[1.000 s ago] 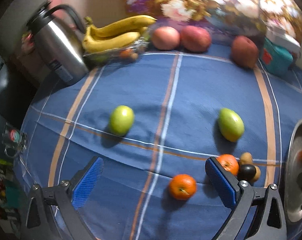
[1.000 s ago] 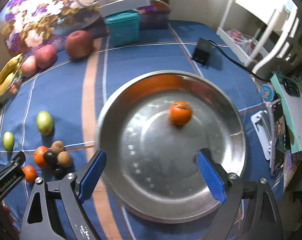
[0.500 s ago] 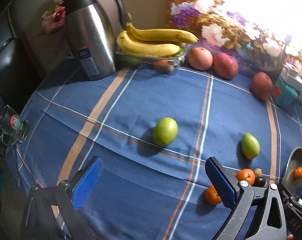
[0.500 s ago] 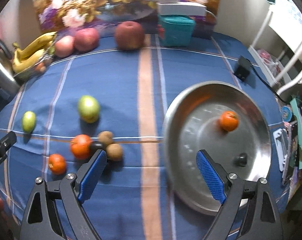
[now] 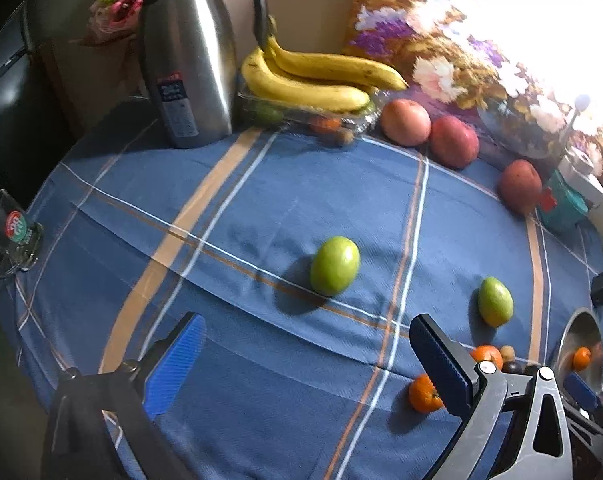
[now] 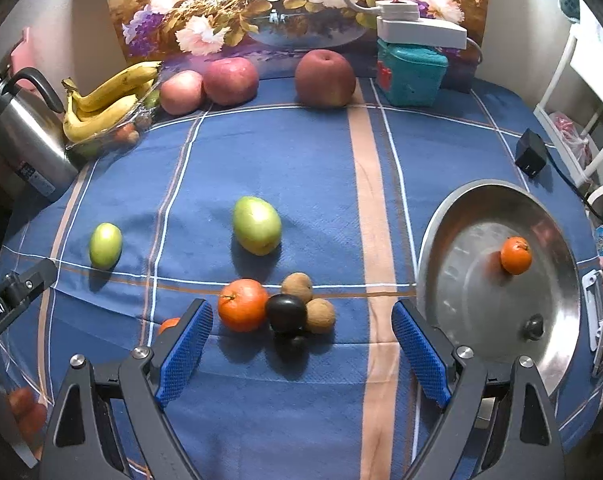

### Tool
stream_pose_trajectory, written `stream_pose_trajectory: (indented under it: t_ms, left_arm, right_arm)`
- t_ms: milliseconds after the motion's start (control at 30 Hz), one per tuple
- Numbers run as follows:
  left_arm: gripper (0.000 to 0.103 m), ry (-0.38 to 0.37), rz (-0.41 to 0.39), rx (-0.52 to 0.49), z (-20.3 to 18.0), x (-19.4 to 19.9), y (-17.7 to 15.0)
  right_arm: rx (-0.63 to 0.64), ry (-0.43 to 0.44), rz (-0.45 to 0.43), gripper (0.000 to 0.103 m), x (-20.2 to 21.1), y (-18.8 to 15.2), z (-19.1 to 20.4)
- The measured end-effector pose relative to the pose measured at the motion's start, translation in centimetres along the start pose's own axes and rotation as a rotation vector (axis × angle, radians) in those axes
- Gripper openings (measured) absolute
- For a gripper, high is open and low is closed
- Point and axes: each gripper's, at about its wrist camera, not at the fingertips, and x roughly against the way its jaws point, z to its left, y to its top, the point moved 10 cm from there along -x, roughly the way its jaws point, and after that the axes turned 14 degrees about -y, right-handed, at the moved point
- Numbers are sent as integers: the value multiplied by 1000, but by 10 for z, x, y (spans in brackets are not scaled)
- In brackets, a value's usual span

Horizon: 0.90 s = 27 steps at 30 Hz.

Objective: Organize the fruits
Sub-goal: 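Move both open grippers back toward the remaining fruit cluster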

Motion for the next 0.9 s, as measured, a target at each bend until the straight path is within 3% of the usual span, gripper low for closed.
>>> stream_pose_trajectory:
  t_ms: [300, 600, 767, 900]
  left_arm:
    - [103, -54, 53, -54, -29, -17, -10]
    - [101, -145, 145, 56, -34, -38, -29]
    - [90, -181, 192, 60, -44, -48, -39]
    - [87, -217, 230, 68, -53, -57, -47]
  right_arm:
    - [6, 33, 15, 91, -10, -2, 1]
    - [17, 19, 49, 91, -26, -9, 1]
    - [0, 36, 73, 69, -33, -11, 1]
    - [11, 50, 75, 61, -34, -11, 5]
